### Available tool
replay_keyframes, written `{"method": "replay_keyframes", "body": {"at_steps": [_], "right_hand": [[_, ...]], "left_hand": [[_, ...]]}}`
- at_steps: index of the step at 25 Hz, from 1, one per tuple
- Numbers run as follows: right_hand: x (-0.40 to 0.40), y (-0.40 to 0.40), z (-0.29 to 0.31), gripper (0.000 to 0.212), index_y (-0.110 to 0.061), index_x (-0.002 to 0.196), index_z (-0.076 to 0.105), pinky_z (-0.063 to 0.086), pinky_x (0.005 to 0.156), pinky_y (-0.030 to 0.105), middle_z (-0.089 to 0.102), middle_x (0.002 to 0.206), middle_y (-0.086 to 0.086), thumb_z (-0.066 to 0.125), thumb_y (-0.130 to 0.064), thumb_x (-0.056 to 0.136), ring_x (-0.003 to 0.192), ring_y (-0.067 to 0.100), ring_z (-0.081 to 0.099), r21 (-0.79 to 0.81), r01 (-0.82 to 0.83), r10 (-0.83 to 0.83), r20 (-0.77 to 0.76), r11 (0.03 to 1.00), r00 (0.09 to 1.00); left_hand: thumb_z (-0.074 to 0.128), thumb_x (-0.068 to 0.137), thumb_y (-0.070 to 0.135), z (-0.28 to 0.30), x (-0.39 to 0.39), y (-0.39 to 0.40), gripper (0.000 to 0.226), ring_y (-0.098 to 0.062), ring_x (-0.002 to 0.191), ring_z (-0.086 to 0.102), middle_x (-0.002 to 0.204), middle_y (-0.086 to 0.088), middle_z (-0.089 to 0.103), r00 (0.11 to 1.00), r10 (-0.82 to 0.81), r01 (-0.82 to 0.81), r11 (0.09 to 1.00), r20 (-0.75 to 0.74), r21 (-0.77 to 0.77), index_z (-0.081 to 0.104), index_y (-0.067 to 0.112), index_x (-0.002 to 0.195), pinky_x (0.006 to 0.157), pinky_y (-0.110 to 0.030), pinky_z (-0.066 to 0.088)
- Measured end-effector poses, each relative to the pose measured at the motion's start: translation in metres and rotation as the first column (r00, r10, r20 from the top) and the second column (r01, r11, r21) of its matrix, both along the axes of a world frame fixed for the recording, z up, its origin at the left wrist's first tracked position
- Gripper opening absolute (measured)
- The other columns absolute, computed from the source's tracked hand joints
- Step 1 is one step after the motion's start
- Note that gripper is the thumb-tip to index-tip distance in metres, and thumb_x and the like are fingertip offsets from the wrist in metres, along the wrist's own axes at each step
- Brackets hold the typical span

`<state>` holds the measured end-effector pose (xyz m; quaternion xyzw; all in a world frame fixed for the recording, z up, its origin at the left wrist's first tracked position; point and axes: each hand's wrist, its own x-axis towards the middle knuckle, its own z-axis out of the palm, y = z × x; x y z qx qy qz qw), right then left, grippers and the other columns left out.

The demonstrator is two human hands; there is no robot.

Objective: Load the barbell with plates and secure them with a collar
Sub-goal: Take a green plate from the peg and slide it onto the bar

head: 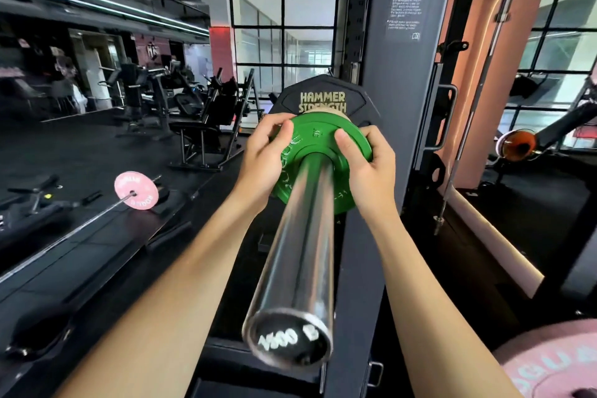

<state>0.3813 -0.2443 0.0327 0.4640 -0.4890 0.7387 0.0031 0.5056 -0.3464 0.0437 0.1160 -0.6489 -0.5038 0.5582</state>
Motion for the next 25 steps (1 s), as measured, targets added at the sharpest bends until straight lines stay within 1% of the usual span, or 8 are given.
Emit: {"method": "replay_keyframes", "body": {"at_steps": [3, 6, 8, 11, 15, 18, 21, 25], "right_hand": [[-0.024, -0.028, -0.001, 0.013, -0.026, 0.097, 0.055, 0.042, 0.084, 0.023, 0.058, 0.092, -0.019, 0.065, -0.024, 0.088, 0.089, 0.005, 0.054, -0.003, 0.079, -0.079, -0.031, 0.997, 0.996], [-0.042, -0.048, 0.001, 0.045, -0.024, 0.123, 0.055, 0.03, 0.1, 0.038, 0.049, 0.12, 0.001, 0.062, -0.036, 0.081, 0.117, 0.021, 0.042, 0.11, 0.326, -0.311, -0.135, 0.939, 0.941], [-0.046, -0.057, 0.004, 0.059, -0.021, 0.135, 0.053, 0.025, 0.099, 0.039, 0.046, 0.124, 0.008, 0.062, -0.041, 0.081, 0.121, 0.027, 0.038, 0.16, 0.425, -0.398, -0.175, 0.891, 0.901], [-0.043, -0.062, 0.007, 0.053, -0.023, 0.141, 0.052, 0.026, 0.096, 0.04, 0.042, 0.118, 0.009, 0.066, -0.037, 0.091, 0.118, 0.031, 0.039, 0.204, 0.483, -0.431, -0.253, 0.852, 0.866], [-0.034, -0.041, 0.017, 0.038, -0.028, 0.127, 0.059, 0.032, 0.099, 0.04, 0.038, 0.114, 0.002, 0.073, -0.031, 0.092, 0.121, 0.029, 0.04, 0.333, 0.406, -0.368, -0.172, 0.851, 0.914], [-0.018, 0.002, 0.035, 0.015, -0.026, 0.104, 0.066, 0.045, 0.094, 0.036, 0.048, 0.098, -0.001, 0.075, -0.024, 0.092, 0.101, 0.022, 0.053, 0.21, 0.293, -0.292, -0.038, 0.933, 0.956], [0.016, 0.056, 0.059, 0.013, -0.026, 0.081, 0.068, 0.044, 0.067, 0.027, 0.047, 0.061, -0.015, 0.075, -0.021, 0.091, 0.062, 0.009, 0.047, 0.124, 0.105, -0.114, 0.062, 0.987, 0.992], [0.07, 0.129, 0.084, 0.017, -0.027, 0.076, 0.069, 0.044, 0.063, 0.021, 0.055, 0.074, 0.002, 0.074, -0.021, 0.091, 0.067, 0.013, 0.052, 0.038, -0.028, 0.027, 0.031, 0.999, 0.999]], "left_hand": [[0.051, 0.104, 0.015, 0.002, -0.023, -0.027, 0.02, -0.015, 0.111, 0.054, 0.121, -0.005, 0.06, 0.998, 0.045, -0.041, 0.996, 0.05, -0.078, 0.059, 0.023, 0.12, 0.098, -0.027, 0.045], [0.047, 0.104, 0.001, 0.004, -0.038, -0.044, 0.033, -0.015, 0.12, 0.04, 0.135, -0.016, 0.046, 0.973, 0.169, -0.144, 0.977, 0.16, -0.155, 0.049, 0.02, 0.132, 0.111, -0.031, 0.032], [0.046, 0.104, 0.002, 0.004, -0.046, -0.05, 0.039, -0.017, 0.124, 0.034, 0.128, -0.006, 0.043, 0.937, 0.263, -0.219, 0.955, 0.23, -0.2, 0.048, 0.019, 0.139, 0.113, -0.029, 0.024], [0.046, 0.104, 0.007, 0.007, -0.053, -0.048, 0.038, -0.024, 0.13, 0.032, 0.111, 0.014, 0.04, 0.896, 0.342, -0.278, 0.929, 0.283, -0.244, 0.051, 0.018, 0.139, 0.116, -0.036, 0.023], [0.064, 0.097, 0.017, 0.02, -0.035, -0.033, 0.036, -0.024, 0.123, 0.046, 0.122, -0.009, 0.046, 0.87, 0.342, -0.346, 0.937, 0.355, -0.054, 0.058, 0.02, 0.132, 0.105, -0.028, 0.039], [0.07, 0.095, 0.023, 0.048, 0.007, -0.003, 0.026, -0.017, 0.106, 0.059, 0.118, -0.007, 0.06, 0.925, 0.244, -0.267, 0.963, 0.29, 0.04, 0.064, 0.022, 0.12, 0.096, -0.029, 0.05], [0.069, 0.095, 0.027, 0.084, 0.056, 0.052, 0.006, -0.008, 0.095, 0.064, 0.107, 0.003, 0.068, 0.954, 0.185, -0.185, 0.983, 0.237, -0.023, 0.068, 0.03, 0.1, 0.084, -0.029, 0.054], [0.072, 0.092, 0.03, 0.123, 0.101, 0.135, 0.003, -0.003, 0.08, 0.063, 0.09, 0.01, 0.067, 0.978, 0.125, -0.098, 0.982, 0.165, -0.161, 0.069, 0.032, 0.091, 0.068, -0.019, 0.053]]}}
